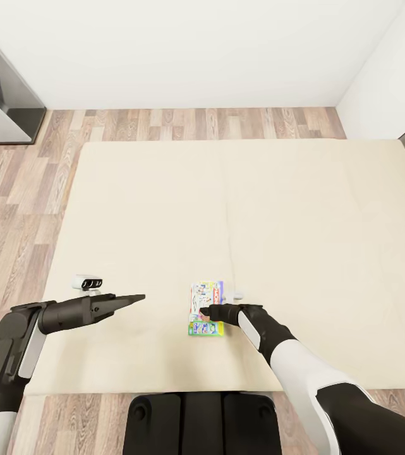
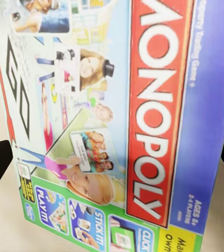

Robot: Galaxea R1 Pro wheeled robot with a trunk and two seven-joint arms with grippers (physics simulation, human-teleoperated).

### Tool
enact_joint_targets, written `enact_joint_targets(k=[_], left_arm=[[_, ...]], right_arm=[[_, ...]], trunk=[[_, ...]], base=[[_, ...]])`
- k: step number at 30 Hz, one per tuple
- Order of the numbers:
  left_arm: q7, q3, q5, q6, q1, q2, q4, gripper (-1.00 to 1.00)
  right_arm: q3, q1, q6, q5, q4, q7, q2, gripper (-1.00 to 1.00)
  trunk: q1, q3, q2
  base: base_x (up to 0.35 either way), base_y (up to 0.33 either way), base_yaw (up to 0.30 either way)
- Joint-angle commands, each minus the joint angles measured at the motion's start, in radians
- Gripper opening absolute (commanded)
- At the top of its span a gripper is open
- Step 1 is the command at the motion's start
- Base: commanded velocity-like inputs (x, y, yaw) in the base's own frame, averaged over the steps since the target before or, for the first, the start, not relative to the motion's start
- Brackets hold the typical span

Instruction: Put all the toys in the child's room - the three board games (two on the bed and one on the table), the two jigsaw puzzles on the table, and the tennis ball on the table - inside the toy box on the table in the child's room.

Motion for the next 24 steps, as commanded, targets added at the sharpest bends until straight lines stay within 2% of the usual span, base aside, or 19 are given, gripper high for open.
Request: enact_joint_targets(k=[1,24], left_arm=[[-0.004,0.000,0.000,0.011,0.000,0.000,0.000,1.00],[-0.004,0.001,0.000,0.011,0.000,0.000,0.000,1.00]], right_arm=[[0.003,0.000,0.005,-0.007,-0.001,-0.002,0.000,1.00],[0.003,0.000,0.003,-0.007,-0.001,-0.002,0.000,1.00]], trunk=[[0.001,-0.001,-0.002],[0.001,-0.001,-0.002]], base=[[0.000,0.057,0.000],[0.000,0.054,0.000]])
